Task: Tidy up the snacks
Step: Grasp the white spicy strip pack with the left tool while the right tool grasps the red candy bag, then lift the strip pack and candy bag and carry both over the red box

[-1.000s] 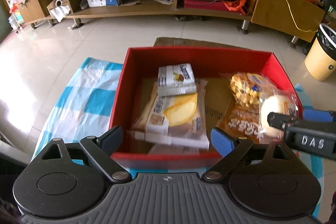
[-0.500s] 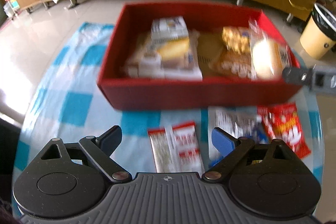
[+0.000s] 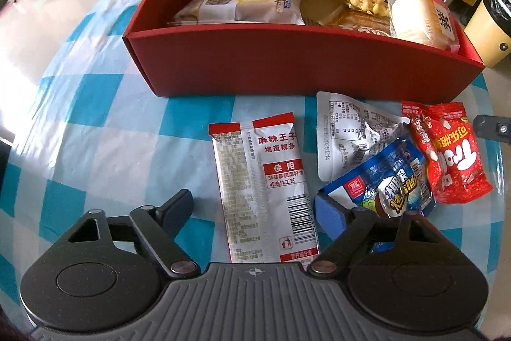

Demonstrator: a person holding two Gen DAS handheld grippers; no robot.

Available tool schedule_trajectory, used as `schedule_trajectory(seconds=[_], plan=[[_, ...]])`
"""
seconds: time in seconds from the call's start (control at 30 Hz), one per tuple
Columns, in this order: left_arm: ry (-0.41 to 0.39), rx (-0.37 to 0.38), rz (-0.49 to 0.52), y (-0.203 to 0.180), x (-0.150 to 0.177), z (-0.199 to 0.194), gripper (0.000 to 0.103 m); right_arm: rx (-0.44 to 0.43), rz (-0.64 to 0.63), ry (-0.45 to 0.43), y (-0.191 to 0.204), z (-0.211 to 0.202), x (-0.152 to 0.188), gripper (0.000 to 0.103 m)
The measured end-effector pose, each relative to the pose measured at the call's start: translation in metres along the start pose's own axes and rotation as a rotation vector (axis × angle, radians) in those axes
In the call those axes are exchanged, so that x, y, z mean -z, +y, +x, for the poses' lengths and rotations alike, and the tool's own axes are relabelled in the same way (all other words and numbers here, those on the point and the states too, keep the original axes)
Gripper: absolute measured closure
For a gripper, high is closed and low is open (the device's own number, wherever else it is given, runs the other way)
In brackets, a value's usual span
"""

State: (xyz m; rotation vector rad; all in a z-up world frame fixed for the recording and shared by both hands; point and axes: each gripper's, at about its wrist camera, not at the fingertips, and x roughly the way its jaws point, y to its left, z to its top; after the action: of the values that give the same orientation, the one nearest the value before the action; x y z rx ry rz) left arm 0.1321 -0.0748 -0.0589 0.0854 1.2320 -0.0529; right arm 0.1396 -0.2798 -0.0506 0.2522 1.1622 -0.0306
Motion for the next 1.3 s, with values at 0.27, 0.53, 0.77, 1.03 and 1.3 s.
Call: schedule_trajectory(seconds=[0.27,0.53,0.77,1.03,1.3], plan=[[-0.015,0.005,0.038,0.0,0.003,-0.009,0.037,-0.056,-0.04,0.058,0.028,0.02,0.007,0.03],[-0.004,0.013,0.034,0.006,0.003,-0.01,0.026,-0.047,-0.107,0.083,0.048,0.037,0.015,0.019],[-0.009,0.007,0.074,-0.001,0.008,-0.01,0.028,0.016,-0.217,0.061,0.06,0.031,0.029,0.045],[0.006,0.044,0.052,0.007,0.017,-0.02,0.041,-0.007,-0.132,0.069,0.038,0.012,0.049,0.054],[-0.011,0.075,0.027,0.015,0.022,-0.035,0.042,-0.053,-0.088,0.019,0.035,-0.019,0.067,0.055]])
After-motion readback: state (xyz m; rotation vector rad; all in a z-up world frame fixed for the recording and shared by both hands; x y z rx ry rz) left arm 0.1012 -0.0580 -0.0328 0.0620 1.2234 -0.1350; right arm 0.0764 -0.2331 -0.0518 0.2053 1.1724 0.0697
